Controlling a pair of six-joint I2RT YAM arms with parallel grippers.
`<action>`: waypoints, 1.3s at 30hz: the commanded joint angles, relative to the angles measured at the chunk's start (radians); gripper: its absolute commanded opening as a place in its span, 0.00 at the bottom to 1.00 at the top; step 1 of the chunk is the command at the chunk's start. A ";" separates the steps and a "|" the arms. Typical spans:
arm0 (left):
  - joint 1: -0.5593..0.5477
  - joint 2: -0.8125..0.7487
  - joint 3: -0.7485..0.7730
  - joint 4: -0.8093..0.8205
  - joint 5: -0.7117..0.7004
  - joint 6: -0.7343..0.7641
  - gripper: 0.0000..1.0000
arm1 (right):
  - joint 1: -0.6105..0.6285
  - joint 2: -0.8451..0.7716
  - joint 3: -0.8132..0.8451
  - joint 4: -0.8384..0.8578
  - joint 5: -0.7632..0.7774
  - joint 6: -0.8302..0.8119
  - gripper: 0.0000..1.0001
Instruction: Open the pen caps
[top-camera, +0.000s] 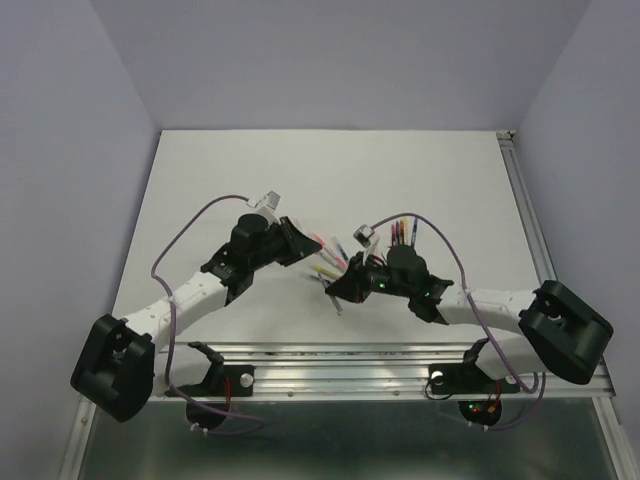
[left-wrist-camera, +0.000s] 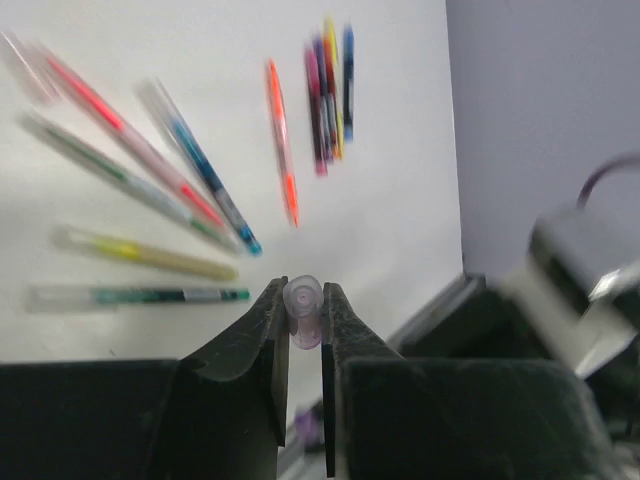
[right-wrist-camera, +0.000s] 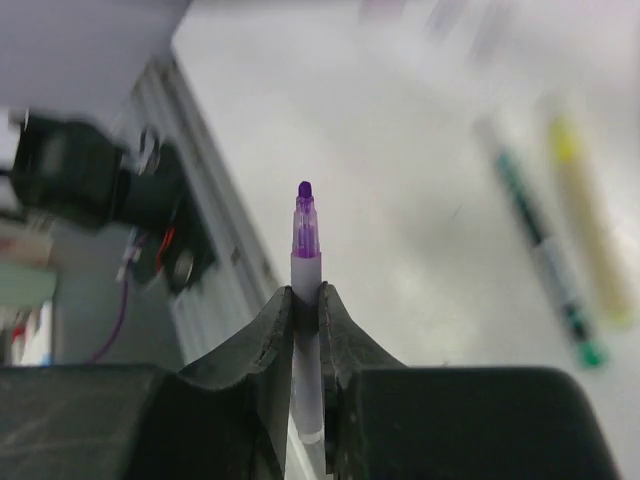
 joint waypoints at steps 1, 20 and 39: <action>0.122 0.013 0.144 0.209 -0.258 0.031 0.00 | 0.172 -0.093 -0.126 -0.094 -0.211 0.143 0.01; 0.168 0.081 0.197 -0.375 -0.472 0.165 0.00 | -0.048 -0.186 0.076 -0.612 0.344 0.028 0.01; 0.122 0.369 0.383 -0.475 -0.515 0.238 0.11 | -0.268 0.177 0.368 -0.732 0.609 -0.112 0.01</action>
